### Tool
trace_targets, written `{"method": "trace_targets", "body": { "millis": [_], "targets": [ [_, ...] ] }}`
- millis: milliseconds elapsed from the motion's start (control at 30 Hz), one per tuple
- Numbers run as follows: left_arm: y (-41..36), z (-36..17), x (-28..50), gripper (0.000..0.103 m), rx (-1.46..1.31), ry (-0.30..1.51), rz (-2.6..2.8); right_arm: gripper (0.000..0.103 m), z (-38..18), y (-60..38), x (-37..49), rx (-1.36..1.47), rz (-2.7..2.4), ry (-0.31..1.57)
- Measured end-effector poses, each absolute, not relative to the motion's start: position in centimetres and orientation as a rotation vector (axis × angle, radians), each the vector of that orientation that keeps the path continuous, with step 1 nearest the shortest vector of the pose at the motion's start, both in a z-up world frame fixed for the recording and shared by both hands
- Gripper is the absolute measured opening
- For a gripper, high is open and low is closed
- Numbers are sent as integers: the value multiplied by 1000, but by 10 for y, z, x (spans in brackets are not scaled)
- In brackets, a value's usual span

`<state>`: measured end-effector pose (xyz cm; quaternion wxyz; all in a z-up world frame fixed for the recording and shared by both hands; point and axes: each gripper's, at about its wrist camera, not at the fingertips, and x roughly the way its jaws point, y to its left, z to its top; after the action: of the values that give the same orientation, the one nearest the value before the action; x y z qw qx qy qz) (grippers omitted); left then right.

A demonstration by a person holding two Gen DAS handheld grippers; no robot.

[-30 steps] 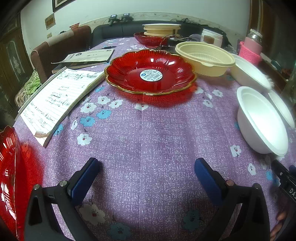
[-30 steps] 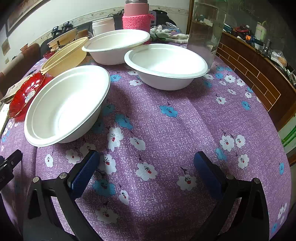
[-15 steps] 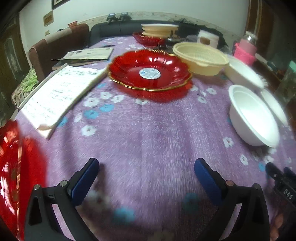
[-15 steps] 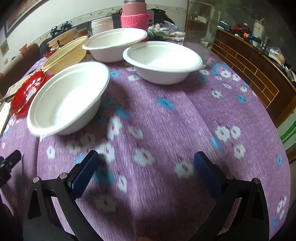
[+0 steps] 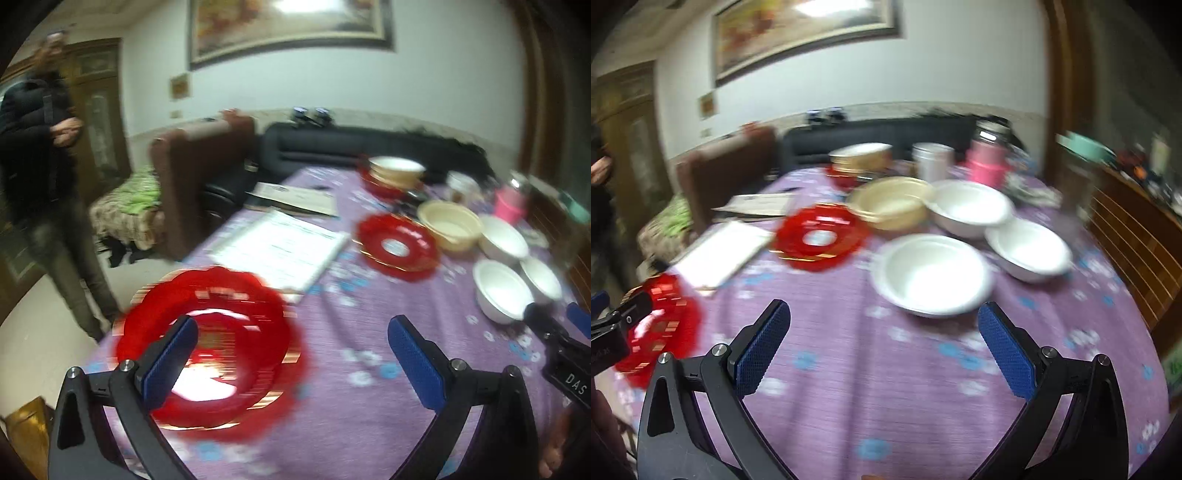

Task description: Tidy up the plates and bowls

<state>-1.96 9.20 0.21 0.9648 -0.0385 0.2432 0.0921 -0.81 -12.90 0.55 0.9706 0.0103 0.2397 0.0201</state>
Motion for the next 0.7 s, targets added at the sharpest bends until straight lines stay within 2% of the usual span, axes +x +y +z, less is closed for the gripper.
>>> {"method": "trace_targets", "body": {
  "millis": [367, 700],
  "targets": [
    [185, -1, -36, 102, -174, 457, 391, 103, 12, -12, 10, -53, 280, 499],
    [216, -18, -18, 102, -220, 497, 425, 103, 3, 14, 25, -89, 308, 529]
  ]
}}
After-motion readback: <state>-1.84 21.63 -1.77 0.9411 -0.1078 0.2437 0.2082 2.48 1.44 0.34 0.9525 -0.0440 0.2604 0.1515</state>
